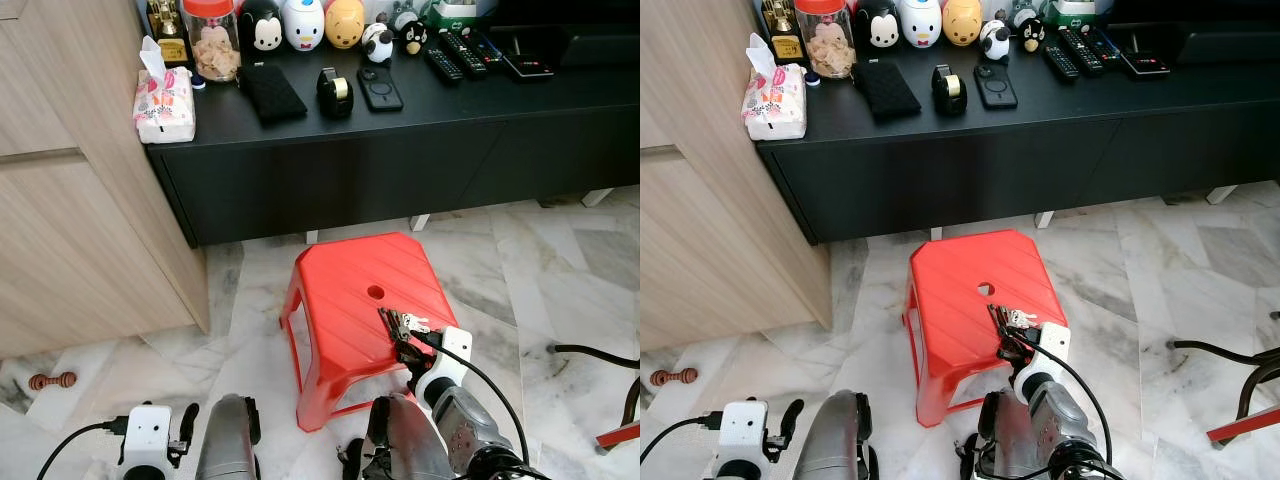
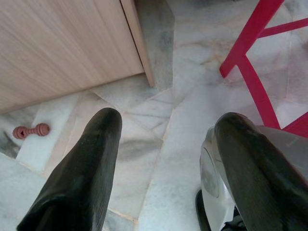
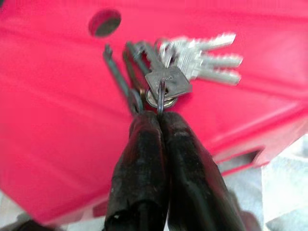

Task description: Hang keys on a hook

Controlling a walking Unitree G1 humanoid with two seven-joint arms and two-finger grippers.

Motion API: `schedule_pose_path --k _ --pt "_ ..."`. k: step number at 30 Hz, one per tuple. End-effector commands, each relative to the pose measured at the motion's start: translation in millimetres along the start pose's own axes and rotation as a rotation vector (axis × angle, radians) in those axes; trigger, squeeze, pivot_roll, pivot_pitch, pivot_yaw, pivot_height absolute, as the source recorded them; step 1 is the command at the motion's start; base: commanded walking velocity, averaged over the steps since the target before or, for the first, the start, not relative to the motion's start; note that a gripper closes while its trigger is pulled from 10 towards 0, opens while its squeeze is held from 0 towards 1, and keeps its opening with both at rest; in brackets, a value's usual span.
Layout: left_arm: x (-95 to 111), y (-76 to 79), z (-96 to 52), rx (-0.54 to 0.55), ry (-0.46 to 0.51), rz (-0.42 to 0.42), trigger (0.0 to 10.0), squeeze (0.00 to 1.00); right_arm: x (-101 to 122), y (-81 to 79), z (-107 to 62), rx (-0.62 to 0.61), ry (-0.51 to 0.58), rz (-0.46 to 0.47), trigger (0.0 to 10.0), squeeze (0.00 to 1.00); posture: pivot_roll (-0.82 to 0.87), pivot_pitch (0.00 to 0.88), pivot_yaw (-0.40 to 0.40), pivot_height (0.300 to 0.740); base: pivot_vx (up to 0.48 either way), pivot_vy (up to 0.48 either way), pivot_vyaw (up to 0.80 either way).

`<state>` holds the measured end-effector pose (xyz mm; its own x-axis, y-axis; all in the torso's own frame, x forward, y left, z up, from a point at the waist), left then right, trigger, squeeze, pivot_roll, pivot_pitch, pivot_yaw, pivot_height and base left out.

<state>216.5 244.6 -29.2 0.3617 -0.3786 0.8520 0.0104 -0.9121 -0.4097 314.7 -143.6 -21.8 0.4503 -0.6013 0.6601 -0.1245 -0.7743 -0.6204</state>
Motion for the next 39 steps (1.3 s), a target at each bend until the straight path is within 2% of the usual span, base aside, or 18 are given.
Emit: schedule_pose_path --k 1,3,4,7,8,16,17,18,26,35,39 --pt "-12.7 4.6 -3.9 -0.013 -0.057 0.005 10.0 0.00 8.4 3.6 -1.3 -0.006 0.039 -0.026 0.0 0.00 0.23 0.203 -0.092 0.594 0.000 0.000 0.00" --pt "-12.2 3.5 -1.3 -0.010 -0.061 0.004 10.0 0.00 12.9 1.4 -0.6 0.003 0.057 -0.052 0.0 0.00 0.23 0.183 -0.094 0.594 0.000 0.000 0.00" --pt "-11.5 2.2 2.5 -0.006 -0.065 0.005 10.0 0.00 19.2 -2.8 0.3 0.023 0.083 -0.108 0.0 0.00 0.23 0.167 -0.090 0.594 0.000 0.000 0.00" --pt "-11.9 0.6 7.9 -0.001 -0.082 0.006 10.0 0.00 31.0 -12.2 1.6 0.065 0.143 -0.160 0.0 0.00 0.22 0.136 -0.085 0.594 0.000 0.000 0.00" --pt "-14.0 -0.2 10.8 -0.002 -0.101 0.007 10.0 0.00 36.9 -20.2 2.2 0.100 0.177 -0.196 0.0 0.00 0.21 0.108 -0.079 0.594 0.000 0.000 0.00" --pt "-21.3 3.7 18.9 -0.020 -0.175 0.004 10.0 0.00 61.0 -36.8 -1.6 0.153 0.335 -0.281 0.0 0.00 0.18 0.051 -0.063 0.594 0.000 0.000 0.00" --pt "-22.6 5.1 19.2 -0.022 -0.186 0.000 10.0 0.00 62.2 -36.8 -2.9 0.150 0.347 -0.298 9.3 0.00 0.17 0.033 -0.064 0.594 0.000 0.000 0.00" --pt "-24.7 7.0 19.2 -0.024 -0.202 -0.005 10.0 0.00 63.3 -36.2 -4.8 0.146 0.362 -0.312 10.0 0.00 0.17 0.018 -0.067 0.594 0.000 0.000 0.00" --pt "-39.6 11.6 14.5 -0.026 -0.298 -0.032 10.0 0.00 63.4 -25.8 -16.7 0.108 0.427 -0.314 10.0 0.00 0.16 0.000 -0.066 0.594 0.000 0.000 0.00" --pt "-43.6 12.1 14.0 -0.041 -0.327 -0.026 10.0 0.00 67.6 -29.2 -13.3 0.083 0.438 -0.296 10.0 0.00 0.15 0.000 -0.048 0.652 0.000 0.000 0.00" --pt "-48.0 14.8 10.3 -0.044 -0.344 -0.032 10.0 0.00 66.9 -26.0 -14.8 0.075 0.434 -0.300 10.0 0.00 0.15 0.000 -0.054 0.677 0.000 0.000 0.00"
Point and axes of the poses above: a point about 5 cm out from each wrist's last joint towards the gripper, its own z axis pointing out of the wrist towards the gripper, its own x axis along the axis of the wrist's last joint, y = z × x, the point moved 3 cm from there along z, pointing out of the wrist towards the gripper, and after that the axes turned 13 degrees about z, right-handed, at the moved point
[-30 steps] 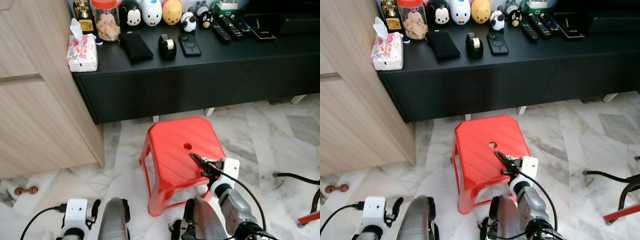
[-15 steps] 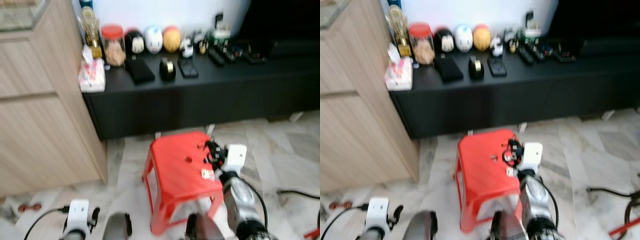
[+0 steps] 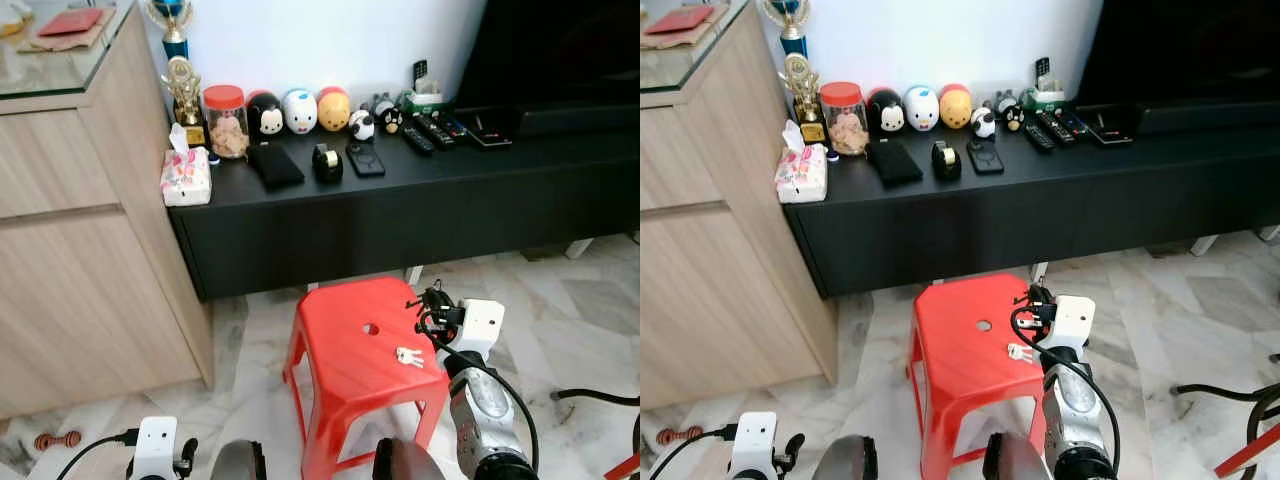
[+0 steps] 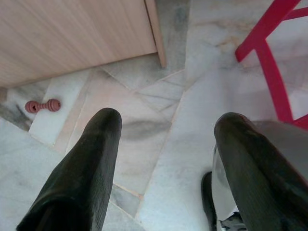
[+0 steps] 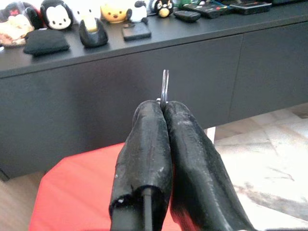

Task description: Hang keys on a hook

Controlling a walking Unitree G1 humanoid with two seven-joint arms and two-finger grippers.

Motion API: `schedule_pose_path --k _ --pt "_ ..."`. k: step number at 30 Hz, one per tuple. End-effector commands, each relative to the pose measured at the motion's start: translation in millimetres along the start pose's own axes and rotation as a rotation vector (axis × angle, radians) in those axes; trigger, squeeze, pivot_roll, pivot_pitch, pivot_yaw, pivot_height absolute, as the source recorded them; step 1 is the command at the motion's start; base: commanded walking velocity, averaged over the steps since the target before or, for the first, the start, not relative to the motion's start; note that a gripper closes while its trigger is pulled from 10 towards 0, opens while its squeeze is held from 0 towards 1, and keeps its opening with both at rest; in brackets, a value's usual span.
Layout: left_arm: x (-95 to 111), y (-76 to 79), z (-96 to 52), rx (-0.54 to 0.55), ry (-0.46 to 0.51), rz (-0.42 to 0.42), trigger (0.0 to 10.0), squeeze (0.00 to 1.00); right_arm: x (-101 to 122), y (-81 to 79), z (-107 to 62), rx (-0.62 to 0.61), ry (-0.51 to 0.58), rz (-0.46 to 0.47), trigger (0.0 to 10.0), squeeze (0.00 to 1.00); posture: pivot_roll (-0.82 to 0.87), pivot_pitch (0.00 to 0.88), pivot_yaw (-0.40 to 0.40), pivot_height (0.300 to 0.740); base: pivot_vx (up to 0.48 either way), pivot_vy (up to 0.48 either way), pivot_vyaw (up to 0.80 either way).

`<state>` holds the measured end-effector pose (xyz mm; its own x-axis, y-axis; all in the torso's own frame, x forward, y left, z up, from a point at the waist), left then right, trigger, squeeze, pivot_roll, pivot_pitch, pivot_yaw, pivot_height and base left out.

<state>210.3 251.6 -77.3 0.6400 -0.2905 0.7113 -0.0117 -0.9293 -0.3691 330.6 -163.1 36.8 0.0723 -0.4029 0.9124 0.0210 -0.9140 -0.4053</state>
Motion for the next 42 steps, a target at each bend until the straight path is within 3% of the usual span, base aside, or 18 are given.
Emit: schedule_pose_path --k 1,10,16,34,42 --pt "-3.4 2.1 -0.3 -0.004 -0.023 -0.006 10.0 0.00 8.6 1.1 3.2 0.000 0.023 -0.013 10.0 0.00 0.15 0.000 -0.055 0.682 0.000 0.000 0.00" --pt "-21.8 12.4 -7.8 -0.018 -0.088 -0.021 10.0 0.00 0.0 10.4 -4.7 -0.020 -0.018 -0.025 10.0 0.00 0.15 0.000 -0.088 0.737 0.000 0.000 0.00" --pt "-33.3 14.3 -12.0 -0.027 -0.136 -0.042 10.0 0.00 -1.7 13.8 -7.4 -0.027 -0.027 -0.026 10.0 0.00 0.16 0.000 -0.091 0.740 0.000 0.000 0.00" --pt "-22.5 3.2 -4.7 -0.016 -0.119 -0.025 10.0 0.00 5.1 26.5 -5.9 -0.105 -0.005 -0.024 10.0 0.00 0.15 0.000 -0.054 0.740 0.000 0.000 0.00" --pt "-26.4 5.1 -6.7 -0.014 -0.131 -0.046 10.0 0.00 5.8 36.5 -9.7 -0.129 -0.014 -0.050 10.0 0.00 0.15 0.000 -0.071 0.740 0.000 0.000 0.00"
Point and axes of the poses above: a point about 5 cm out from each wrist's last joint towards the gripper, its own z axis pointing out of the wrist towards the gripper, its own x axis along the axis of the wrist's last joint, y = z × x, the point moved 3 cm from there along z, pointing out of the wrist towards the gripper, and after that the axes turned 13 degrees about z, right-handed, at the moved point
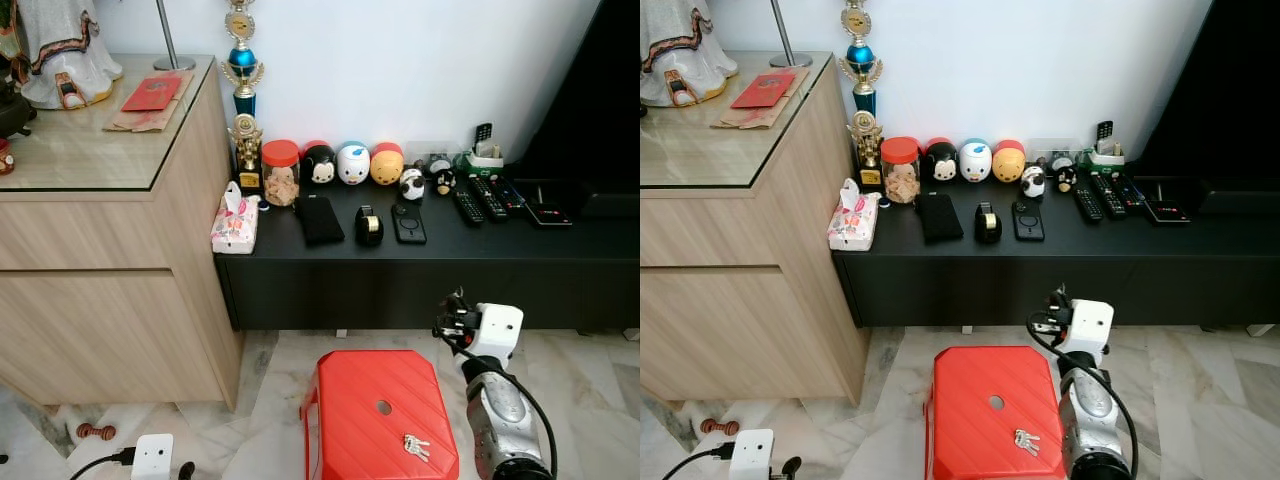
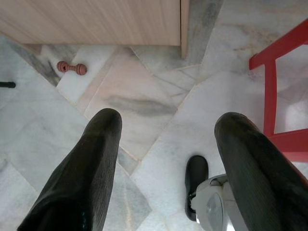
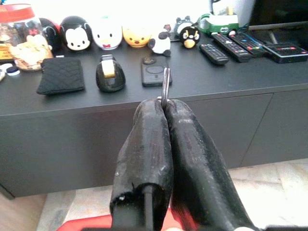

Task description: Hang keys on a hook

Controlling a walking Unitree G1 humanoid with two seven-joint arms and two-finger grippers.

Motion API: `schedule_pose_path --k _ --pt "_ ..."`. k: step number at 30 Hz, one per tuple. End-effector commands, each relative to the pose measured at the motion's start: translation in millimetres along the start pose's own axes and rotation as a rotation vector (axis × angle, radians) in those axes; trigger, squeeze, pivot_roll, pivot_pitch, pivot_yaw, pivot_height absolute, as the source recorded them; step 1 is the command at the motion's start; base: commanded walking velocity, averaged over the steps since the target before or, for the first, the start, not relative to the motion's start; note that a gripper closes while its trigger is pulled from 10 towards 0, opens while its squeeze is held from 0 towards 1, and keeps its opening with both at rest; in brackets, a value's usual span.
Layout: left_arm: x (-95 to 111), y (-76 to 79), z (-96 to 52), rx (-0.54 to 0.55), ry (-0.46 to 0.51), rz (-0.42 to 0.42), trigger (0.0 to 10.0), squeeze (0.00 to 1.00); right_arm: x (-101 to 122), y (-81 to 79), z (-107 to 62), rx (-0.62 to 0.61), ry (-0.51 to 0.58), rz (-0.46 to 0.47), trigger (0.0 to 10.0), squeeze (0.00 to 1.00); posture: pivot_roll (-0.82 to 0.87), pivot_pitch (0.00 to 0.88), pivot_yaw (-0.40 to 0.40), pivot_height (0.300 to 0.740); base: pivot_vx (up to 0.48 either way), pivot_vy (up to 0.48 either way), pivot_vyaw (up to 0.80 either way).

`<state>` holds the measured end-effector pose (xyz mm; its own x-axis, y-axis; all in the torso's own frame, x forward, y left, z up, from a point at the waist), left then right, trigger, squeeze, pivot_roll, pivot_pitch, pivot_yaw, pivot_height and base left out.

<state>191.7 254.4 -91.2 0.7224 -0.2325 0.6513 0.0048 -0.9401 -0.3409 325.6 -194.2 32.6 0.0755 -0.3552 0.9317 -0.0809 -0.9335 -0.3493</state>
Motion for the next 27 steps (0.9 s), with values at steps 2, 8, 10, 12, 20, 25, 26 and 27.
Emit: schedule_pose_path --k 2,8,10,12,20,25,26,27 --pt "-6.7 3.1 -1.7 -0.008 -0.028 -0.020 10.0 0.00 -2.1 6.6 -3.0 -0.022 -0.010 -0.001 10.0 0.00 0.14 0.000 -0.069 0.740 0.000 0.000 0.00" --pt "-13.2 5.0 -3.6 -0.024 -0.051 -0.016 10.0 0.00 -1.9 2.1 -2.6 -0.021 0.001 0.002 10.0 0.00 0.12 0.000 -0.050 0.740 0.000 0.000 0.00" --pt "-14.6 5.9 -4.1 -0.032 -0.055 -0.012 10.0 0.00 -3.8 1.0 -3.2 -0.021 -0.002 0.005 10.0 0.00 0.11 0.000 -0.047 0.740 0.000 0.000 0.00" --pt "-15.5 6.4 -4.4 -0.033 -0.059 -0.015 10.0 0.00 -5.3 1.3 -3.9 -0.022 -0.007 0.004 10.0 0.00 0.11 0.000 -0.049 0.740 0.000 0.000 0.00" --pt "-21.1 11.2 -5.6 -0.043 -0.095 -0.042 10.0 0.00 1.4 9.3 -1.4 -0.029 -0.007 -0.019 10.0 0.00 0.09 0.000 -0.059 0.740 -0.178 0.000 0.00" --pt "-26.0 12.9 -7.3 -0.055 -0.112 -0.038 10.0 0.00 2.5 11.8 0.6 -0.041 -0.011 -0.019 10.0 0.00 0.13 0.000 -0.077 0.740 -0.286 0.000 0.00" --pt "-27.5 12.4 -7.8 -0.055 -0.117 -0.039 10.0 0.00 2.1 11.4 1.2 -0.043 -0.014 -0.019 10.0 0.00 0.13 0.000 -0.077 0.740 -0.285 0.000 0.00" --pt "-30.3 11.0 -8.6 -0.048 -0.128 -0.051 10.0 0.00 1.6 9.3 2.5 -0.039 -0.019 -0.019 10.0 0.00 0.14 0.000 -0.082 0.740 -0.285 0.000 0.00"
Point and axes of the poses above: a point about 5 cm out from each wrist's last joint towards the gripper, its own z axis pointing out of the wrist towards the gripper, its own x axis along the axis of the wrist's last joint, y = z × x, the point moved 3 cm from there along z, pointing out of the wrist towards the gripper, and after that the axes turned 13 degrees about z, right-handed, at the moved point
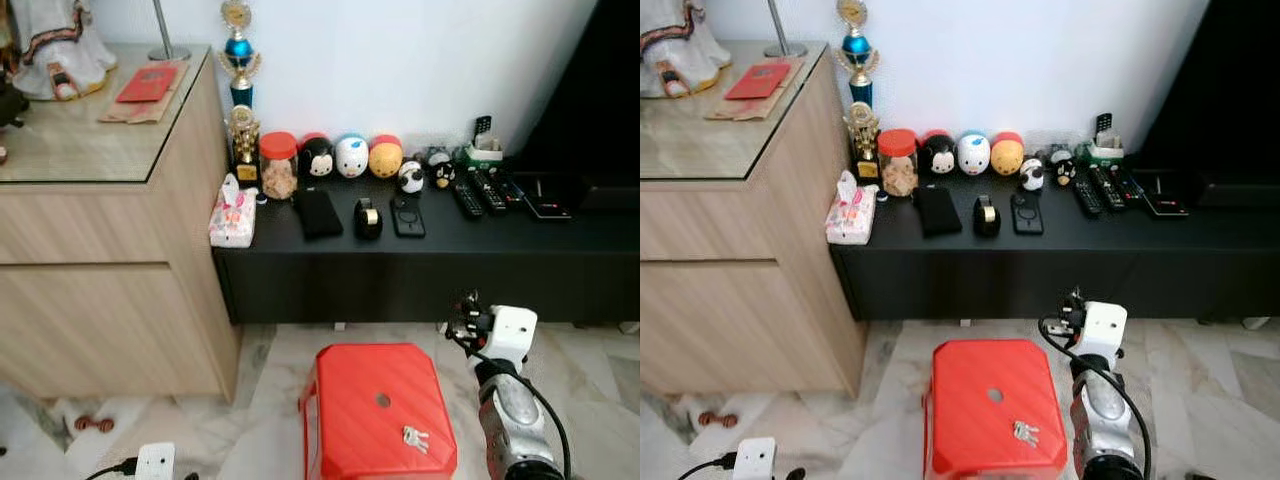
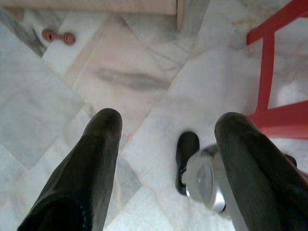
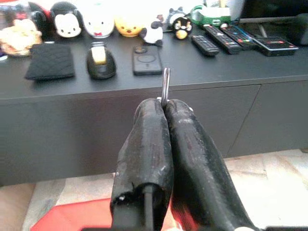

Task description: Hang keys on a hook

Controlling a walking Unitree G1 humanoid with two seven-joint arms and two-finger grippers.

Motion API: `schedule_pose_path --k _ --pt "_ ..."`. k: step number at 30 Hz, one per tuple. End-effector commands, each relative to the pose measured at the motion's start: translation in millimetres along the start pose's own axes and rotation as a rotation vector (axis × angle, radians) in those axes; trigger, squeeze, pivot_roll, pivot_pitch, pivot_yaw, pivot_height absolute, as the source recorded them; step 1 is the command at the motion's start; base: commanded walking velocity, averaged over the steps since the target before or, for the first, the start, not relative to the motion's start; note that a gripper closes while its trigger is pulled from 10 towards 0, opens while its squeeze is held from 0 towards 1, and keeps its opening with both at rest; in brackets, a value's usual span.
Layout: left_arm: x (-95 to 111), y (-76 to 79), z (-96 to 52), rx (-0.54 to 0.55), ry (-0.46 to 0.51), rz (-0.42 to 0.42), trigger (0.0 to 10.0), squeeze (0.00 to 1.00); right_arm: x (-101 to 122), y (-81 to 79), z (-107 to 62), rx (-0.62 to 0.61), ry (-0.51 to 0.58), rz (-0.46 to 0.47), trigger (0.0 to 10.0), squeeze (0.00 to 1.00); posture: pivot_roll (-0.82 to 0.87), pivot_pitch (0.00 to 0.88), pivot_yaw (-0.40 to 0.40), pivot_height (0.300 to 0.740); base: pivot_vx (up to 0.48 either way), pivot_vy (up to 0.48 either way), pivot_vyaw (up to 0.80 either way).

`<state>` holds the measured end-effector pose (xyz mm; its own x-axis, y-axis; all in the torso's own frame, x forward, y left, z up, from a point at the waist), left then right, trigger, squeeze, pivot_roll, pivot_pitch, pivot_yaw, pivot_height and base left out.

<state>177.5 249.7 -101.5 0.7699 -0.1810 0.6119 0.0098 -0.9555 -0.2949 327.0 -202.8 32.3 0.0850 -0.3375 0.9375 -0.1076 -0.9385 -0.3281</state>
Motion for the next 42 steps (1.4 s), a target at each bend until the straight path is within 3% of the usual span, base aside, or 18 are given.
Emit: schedule_pose_path --k 1,11,29,42 --pt "-16.7 1.7 -4.0 -0.010 -0.063 -0.023 10.0 0.00 -1.6 -0.3 1.5 -0.008 -0.015 0.000 10.0 0.00 0.14 0.000 -0.082 0.740 -0.285 0.000 0.00" --pt "-17.7 -3.0 -3.5 0.006 -0.079 -0.049 10.0 0.00 1.0 -8.4 6.8 0.008 -0.014 -0.002 10.0 0.00 0.15 0.000 -0.078 0.740 -0.288 0.000 0.00" --pt "-11.7 -19.4 -1.2 0.035 -0.068 -0.043 10.0 0.00 -2.7 -6.4 3.7 -0.030 -0.006 0.019 10.0 0.00 0.16 0.000 -0.054 0.740 -0.287 0.000 0.00" --pt "-8.0 -20.0 -0.6 0.027 -0.046 -0.022 10.0 0.00 -4.5 -2.5 0.5 -0.048 -0.005 0.017 10.0 0.00 0.15 0.000 -0.046 0.740 -0.286 0.000 0.00"
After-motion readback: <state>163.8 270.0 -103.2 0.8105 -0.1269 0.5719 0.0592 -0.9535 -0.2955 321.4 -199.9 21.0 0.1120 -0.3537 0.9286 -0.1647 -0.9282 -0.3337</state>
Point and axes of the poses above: a point about 5 cm out from each wrist's last joint towards the gripper, its own z axis pointing out of the wrist towards the gripper, its own x axis along the axis of the wrist's last joint, y = z × x, the point moved 3 cm from there along z, pointing out of the wrist towards the gripper, and after that the axes turned 13 degrees about z, right-handed, at the moved point
